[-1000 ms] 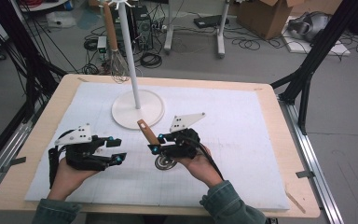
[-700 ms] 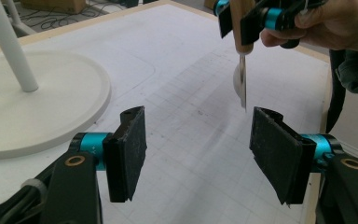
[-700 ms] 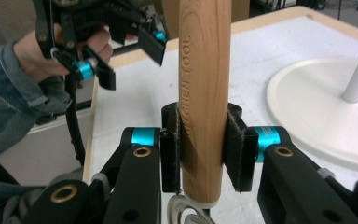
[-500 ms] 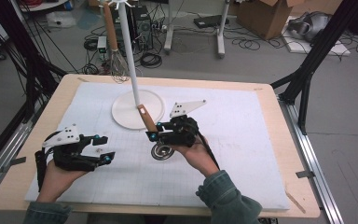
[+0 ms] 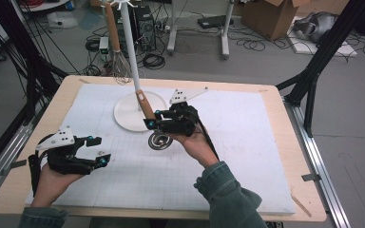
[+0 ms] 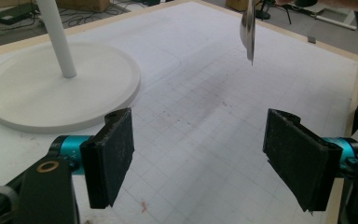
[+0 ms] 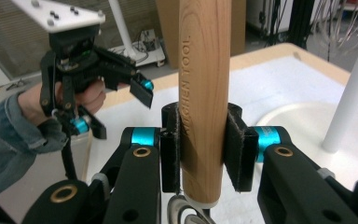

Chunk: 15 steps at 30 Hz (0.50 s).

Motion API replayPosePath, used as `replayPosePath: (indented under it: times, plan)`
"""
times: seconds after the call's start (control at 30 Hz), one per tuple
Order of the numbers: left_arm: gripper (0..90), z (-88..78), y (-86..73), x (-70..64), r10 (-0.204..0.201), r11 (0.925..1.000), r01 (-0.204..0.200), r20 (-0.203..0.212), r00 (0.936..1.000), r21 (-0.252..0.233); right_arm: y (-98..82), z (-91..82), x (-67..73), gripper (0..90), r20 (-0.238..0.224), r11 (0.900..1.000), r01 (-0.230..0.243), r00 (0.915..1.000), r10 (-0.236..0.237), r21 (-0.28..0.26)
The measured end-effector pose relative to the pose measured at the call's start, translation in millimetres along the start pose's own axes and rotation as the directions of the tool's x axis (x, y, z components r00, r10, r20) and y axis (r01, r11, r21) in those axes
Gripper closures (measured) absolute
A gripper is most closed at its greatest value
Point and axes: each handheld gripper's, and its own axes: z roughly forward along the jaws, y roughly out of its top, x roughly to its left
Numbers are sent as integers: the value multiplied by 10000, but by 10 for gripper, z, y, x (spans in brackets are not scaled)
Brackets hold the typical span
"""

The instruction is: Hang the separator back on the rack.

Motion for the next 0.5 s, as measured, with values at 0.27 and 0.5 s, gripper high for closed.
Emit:
replayPosePath:
  times: [0.27, 0.5]
  plan:
    - [197, -78, -28, 45, -73, 10000, 72, -338, 9994, -26, 208, 16, -79, 707, 85, 9995, 11, 10000, -8, -324]
    - [180, -134, -51, 92, -176, 9998, 177, -500, 9986, 19, 442, 6, -185, 707, 169, 9992, 52, 9998, -45, -402]
